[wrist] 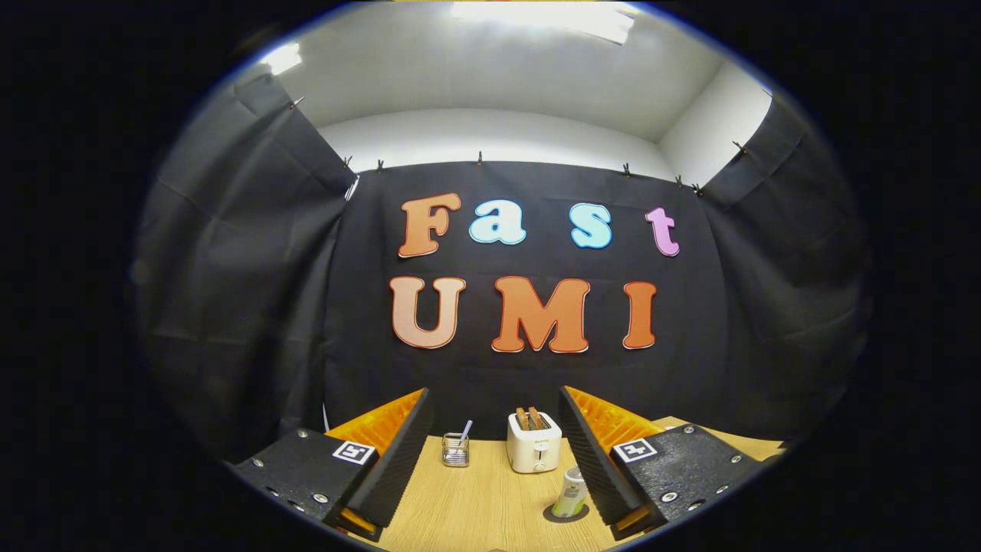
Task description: Take the bottle from table, then pour the juice into the cup, finally place the bottle on the coaster
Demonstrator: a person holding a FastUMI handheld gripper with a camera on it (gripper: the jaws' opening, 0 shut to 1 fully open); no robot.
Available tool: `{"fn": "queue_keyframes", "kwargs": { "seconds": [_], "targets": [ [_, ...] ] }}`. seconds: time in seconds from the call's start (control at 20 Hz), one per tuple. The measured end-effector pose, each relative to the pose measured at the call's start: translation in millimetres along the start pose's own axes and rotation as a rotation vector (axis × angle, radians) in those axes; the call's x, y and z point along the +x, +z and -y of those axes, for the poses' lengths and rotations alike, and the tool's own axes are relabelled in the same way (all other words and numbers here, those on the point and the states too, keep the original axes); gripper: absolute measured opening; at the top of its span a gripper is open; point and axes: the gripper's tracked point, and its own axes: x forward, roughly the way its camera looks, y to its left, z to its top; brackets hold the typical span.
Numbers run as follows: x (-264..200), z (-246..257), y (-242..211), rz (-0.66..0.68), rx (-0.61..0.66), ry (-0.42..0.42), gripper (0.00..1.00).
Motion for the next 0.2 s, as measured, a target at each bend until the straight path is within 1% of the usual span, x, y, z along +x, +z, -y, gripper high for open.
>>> {"fn": "queue_keyframes", "kwargs": {
  "seconds": [0.2],
  "targets": [
    [-3.7, 7.1, -3.5, -0.007, -0.013, -0.025, 0.97]
  ]
}}
